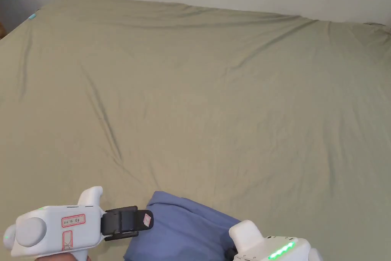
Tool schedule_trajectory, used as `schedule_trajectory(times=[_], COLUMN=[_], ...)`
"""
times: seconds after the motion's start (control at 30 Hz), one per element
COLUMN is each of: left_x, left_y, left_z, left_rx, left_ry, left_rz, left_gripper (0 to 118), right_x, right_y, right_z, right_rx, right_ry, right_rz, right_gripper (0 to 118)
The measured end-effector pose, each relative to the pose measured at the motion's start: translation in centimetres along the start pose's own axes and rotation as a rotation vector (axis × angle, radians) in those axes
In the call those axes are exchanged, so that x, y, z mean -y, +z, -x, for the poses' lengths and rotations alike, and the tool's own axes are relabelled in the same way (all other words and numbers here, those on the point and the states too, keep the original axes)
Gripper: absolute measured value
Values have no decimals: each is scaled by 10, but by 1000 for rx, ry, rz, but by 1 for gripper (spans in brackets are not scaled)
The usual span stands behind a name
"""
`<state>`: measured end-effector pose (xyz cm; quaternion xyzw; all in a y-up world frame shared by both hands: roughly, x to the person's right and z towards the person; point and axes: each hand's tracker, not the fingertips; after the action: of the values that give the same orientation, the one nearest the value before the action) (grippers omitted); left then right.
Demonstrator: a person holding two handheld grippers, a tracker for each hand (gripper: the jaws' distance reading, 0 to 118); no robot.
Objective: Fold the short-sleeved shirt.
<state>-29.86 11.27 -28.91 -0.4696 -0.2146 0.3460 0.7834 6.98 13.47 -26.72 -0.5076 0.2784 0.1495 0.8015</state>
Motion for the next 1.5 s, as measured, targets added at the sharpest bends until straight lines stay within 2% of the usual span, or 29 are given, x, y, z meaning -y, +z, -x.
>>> schedule_trajectory(times=[0.1, 0.17, 0.2, 0.23, 0.27, 0.3, 0.33, 0.4, 0.43, 0.6, 0.77, 0.9, 1.03, 1.17, 1.5], left_x=[2, 3, 2, 5, 9, 17, 23, 26, 27, 32, 43, 50, 51, 48, 16], left_y=[-30, -40, -48, -58, -66, -72, -79, -71, -68, -54, -39, -25, -11, 8, 64], left_z=[17, 22, 22, 21, 19, 14, 10, 0, -2, -51, -80, -91, -81, -63, 4], left_rx=[137, 307, 370, 375, 319, 230, 144, 197, 108, -148, -276, -400, -484, -558, -851], left_ry=[184, 261, 322, 376, 375, 334, 289, 311, 245, -34, -124, -215, -211, -200, -279], left_rz=[132, 95, 132, 165, 158, 159, 197, 141, 128, 89, 44, 5, -30, -72, -129], left_gripper=[117, 116, 115, 103, 85, 51, 27, 27, 26, 27, 27, 27, 27, 27, 27], right_x=[4, 4, 3, 3, 3, 2, 0, -1, -3, -10, -30, -46, -55, -58, -63], right_y=[-1, -1, -1, -1, -1, -1, -2, -2, -2, 15, 71, 126, 165, 187, 185], right_z=[-1, -3, -3, -4, -4, -4, -4, -3, -4, -9, -17, -11, 2, 19, 42], right_rx=[-5, -15, -20, -22, -23, -23, -17, 1, -3, 6, 166, 331, 423, 464, 493], right_ry=[-6, -28, -34, -34, -34, -31, -24, 2, 9, 12, -21, -5, -21, -48, -55], right_rz=[-15, -18, -19, -18, -15, -13, -6, -1, 4, -22, -235, -413, -549, -647, -707], right_gripper=[1, 1, 1, 1, 1, 1, 1, 1, 1, 2, 1, 2, 2, 1, 2])
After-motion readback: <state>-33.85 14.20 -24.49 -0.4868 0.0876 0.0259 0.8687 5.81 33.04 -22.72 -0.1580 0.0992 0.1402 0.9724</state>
